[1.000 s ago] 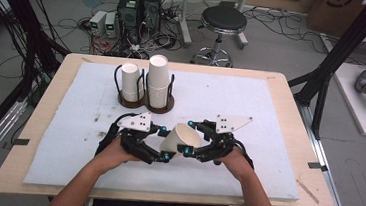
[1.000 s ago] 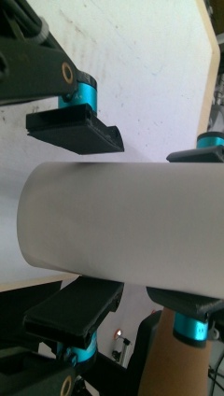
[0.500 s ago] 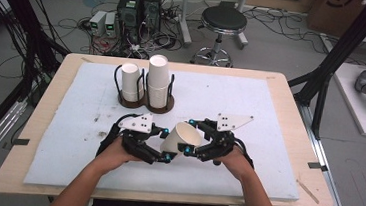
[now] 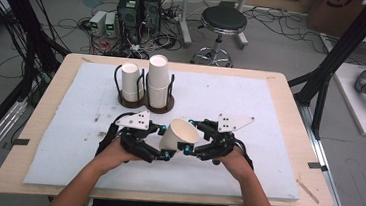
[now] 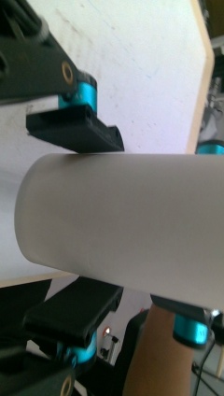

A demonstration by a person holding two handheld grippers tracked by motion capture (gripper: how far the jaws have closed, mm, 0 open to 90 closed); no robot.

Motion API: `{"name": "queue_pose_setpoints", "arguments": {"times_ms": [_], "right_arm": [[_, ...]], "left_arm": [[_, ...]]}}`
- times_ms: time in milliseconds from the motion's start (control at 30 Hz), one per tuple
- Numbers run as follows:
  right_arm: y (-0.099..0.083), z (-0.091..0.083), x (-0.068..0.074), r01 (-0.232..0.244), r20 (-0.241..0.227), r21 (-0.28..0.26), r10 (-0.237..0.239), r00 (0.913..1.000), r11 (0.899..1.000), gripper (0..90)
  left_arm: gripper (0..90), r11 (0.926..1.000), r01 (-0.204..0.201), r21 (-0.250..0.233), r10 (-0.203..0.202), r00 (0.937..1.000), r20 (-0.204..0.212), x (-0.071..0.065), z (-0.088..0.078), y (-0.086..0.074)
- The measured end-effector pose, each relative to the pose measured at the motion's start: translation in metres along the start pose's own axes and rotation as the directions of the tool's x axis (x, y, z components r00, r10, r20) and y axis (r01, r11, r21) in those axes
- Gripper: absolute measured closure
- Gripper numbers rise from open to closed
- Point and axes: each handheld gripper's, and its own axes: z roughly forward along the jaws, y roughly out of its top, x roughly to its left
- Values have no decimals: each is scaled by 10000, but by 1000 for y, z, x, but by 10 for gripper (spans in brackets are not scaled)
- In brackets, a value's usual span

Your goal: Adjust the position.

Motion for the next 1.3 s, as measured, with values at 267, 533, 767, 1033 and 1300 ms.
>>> {"name": "queue_pose_setpoints", "arguments": {"times_ms": [267,533,767,1033,1300], "right_arm": [[3,2,0,76,4,367,-77,10000,9993,342],[3,6,2,-408,-21,-273,407,9992,9988,197],[2,8,1,-633,-23,-329,632,9980,9975,185],[1,11,2,-623,-111,-342,620,9980,9975,210],[3,10,1,-248,-153,-650,239,9996,9976,342]], "left_arm": [[319,9998,-137,125,134,9997,208,0,2,0],[350,9994,-155,-302,170,9987,490,-1,1,1],[350,9991,-257,-338,274,9984,494,-2,2,1],[350,9984,-270,-503,297,9981,538,-2,5,2],[352,9974,-222,-689,242,9993,291,-2,5,1]]}}
